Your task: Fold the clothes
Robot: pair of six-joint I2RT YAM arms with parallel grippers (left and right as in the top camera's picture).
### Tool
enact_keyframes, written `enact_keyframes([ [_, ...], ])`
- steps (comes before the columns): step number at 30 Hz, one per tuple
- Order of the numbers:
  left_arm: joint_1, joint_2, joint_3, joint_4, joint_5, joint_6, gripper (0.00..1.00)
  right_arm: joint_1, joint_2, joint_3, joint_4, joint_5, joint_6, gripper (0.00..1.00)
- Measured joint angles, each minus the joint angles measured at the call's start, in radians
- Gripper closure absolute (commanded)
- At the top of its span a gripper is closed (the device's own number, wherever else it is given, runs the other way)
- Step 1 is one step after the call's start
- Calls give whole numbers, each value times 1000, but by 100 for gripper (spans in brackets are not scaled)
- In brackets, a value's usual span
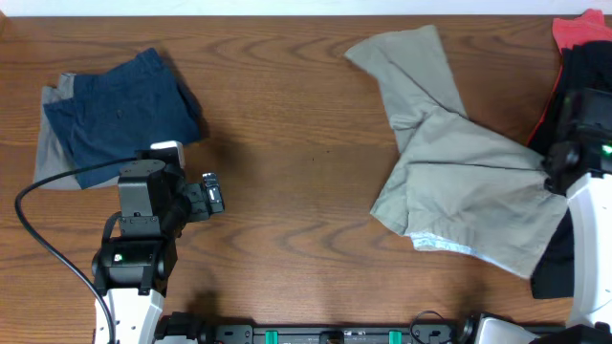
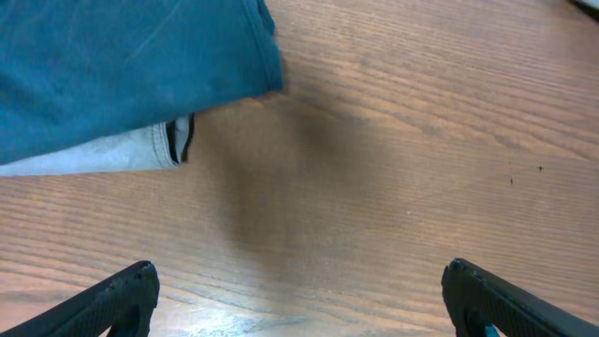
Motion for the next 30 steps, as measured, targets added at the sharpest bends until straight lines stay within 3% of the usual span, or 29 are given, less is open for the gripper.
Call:
enact_keyframes([
  [3,0,0,0,0,0,0,2,-5,0,0,69,-53,-60,70],
  [8,0,0,0,0,0,0,2,24,0,5,300,-440,-393,58],
  [13,0,0,0,0,0,0,2,150,7,7,264,-758,-690,48],
  [20,0,0,0,0,0,0,2,309,117,7,148,-780,-967,31],
  [26,0,0,0,0,0,0,2,346,282,7,159,-679,-1070,28],
  [28,0,0,0,0,0,0,2,346,324,7,165,-660,-1089,38],
  [29,0,0,0,0,0,0,2,346,352,7,164,-656,-1101,62],
  [30,0,0,0,0,0,0,2,346,369,7,166,-650,-1109,99],
])
